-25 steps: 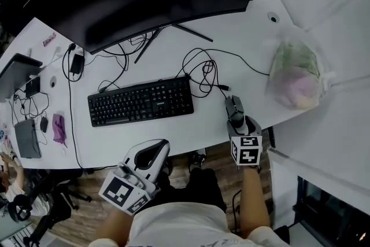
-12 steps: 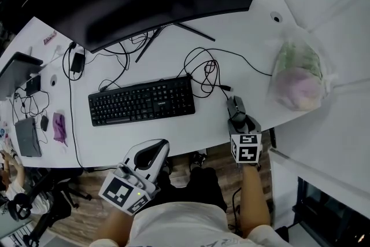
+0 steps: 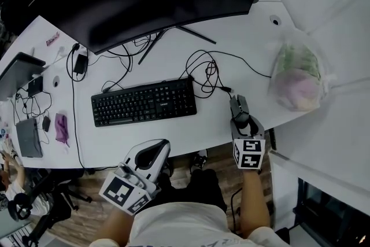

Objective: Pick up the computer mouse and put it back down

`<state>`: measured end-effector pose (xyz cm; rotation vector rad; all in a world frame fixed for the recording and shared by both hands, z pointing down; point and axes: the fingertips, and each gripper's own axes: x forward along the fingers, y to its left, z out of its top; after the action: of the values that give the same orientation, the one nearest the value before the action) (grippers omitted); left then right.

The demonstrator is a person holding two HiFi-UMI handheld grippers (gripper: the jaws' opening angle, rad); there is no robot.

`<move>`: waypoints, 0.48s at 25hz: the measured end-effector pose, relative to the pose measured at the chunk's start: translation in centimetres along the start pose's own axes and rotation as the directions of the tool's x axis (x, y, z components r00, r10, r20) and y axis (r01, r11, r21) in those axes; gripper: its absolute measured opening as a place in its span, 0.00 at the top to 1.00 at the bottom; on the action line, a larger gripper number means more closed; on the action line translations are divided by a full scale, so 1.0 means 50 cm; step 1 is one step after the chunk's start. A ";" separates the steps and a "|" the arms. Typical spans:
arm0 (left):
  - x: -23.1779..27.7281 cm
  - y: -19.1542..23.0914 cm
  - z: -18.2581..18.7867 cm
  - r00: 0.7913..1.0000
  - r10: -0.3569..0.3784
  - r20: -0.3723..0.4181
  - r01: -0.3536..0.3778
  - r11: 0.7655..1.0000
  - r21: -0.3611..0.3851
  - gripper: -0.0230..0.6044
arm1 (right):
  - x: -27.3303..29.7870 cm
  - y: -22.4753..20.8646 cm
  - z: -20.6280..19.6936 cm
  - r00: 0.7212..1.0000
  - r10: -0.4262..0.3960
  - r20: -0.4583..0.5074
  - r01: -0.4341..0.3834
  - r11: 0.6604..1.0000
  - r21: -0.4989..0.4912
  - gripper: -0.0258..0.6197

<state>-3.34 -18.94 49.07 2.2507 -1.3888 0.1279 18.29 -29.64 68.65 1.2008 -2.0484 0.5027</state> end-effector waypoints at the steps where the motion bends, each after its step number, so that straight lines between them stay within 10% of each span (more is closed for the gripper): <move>1: -0.002 -0.002 0.005 1.000 -0.002 0.005 0.002 1.000 0.001 0.96 | -0.007 0.000 0.009 1.000 -0.002 0.011 0.002 1.000 -0.003 0.54; 12: -0.040 -0.011 0.050 0.997 -0.016 0.070 0.015 1.000 0.026 0.96 | -0.096 0.004 0.096 0.991 -0.026 0.131 0.026 1.000 0.004 0.54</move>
<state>-4.27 -18.24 46.03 2.3066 -1.4128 0.0623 17.89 -29.70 61.88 1.2906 -2.1391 0.4235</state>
